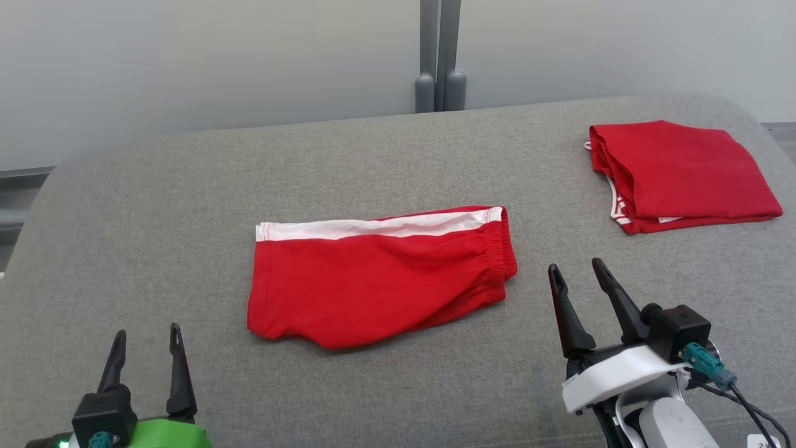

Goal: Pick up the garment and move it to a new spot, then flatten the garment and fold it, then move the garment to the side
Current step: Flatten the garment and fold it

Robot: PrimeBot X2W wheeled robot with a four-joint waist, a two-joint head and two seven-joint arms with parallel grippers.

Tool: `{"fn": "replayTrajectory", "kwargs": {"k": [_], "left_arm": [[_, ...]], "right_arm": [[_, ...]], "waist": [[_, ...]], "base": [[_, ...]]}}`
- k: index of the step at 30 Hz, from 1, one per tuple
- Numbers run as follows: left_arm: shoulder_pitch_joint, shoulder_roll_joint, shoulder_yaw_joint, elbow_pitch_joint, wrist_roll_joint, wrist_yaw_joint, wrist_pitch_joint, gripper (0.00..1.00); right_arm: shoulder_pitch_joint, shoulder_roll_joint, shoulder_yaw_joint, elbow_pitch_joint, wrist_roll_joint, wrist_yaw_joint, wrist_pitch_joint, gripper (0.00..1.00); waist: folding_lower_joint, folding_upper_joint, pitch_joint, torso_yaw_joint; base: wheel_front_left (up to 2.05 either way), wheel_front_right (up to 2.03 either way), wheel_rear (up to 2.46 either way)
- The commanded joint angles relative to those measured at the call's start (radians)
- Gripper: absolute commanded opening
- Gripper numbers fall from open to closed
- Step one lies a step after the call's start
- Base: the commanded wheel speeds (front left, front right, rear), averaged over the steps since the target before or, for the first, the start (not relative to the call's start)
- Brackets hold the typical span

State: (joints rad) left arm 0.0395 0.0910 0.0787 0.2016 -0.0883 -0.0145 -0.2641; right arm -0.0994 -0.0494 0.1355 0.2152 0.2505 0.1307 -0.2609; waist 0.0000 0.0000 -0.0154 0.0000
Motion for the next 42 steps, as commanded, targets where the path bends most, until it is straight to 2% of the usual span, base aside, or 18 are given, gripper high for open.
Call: {"fn": "replayTrajectory", "kwargs": {"k": [1, 15, 30, 42], "left_arm": [[0.013, 0.009, 0.0, -0.005, 0.006, 0.005, 0.0, 1.0], [0.098, 0.004, 0.038, -0.028, -0.063, 0.018, 0.005, 1.0], [0.085, 0.013, 0.015, -0.053, -0.066, 0.003, -0.002, 1.0], [0.085, 0.015, 0.005, -0.057, -0.064, 0.01, -0.001, 1.0]], "right_arm": [[0.019, -0.003, -0.004, 0.004, -0.005, 0.0, 0.005, 1.0], [0.033, -0.003, -0.017, 0.029, -0.011, 0.0, 0.036, 1.0], [0.03, -0.003, -0.026, 0.032, -0.013, 0.0, 0.046, 1.0], [0.028, -0.003, -0.033, 0.033, -0.015, 0.0, 0.047, 1.0]], "waist": [[0.0, 0.0, -0.005, 0.004], [0.0, 0.0, -0.03, 0.011], [0.0, 0.0, -0.027, 0.009], [0.0, 0.0, -0.025, 0.012]], "base": [[0.0, 0.0, 0.0], [0.0, 0.0, 0.0], [0.0, 0.0, 0.0], [0.0, 0.0, 0.0]]}}
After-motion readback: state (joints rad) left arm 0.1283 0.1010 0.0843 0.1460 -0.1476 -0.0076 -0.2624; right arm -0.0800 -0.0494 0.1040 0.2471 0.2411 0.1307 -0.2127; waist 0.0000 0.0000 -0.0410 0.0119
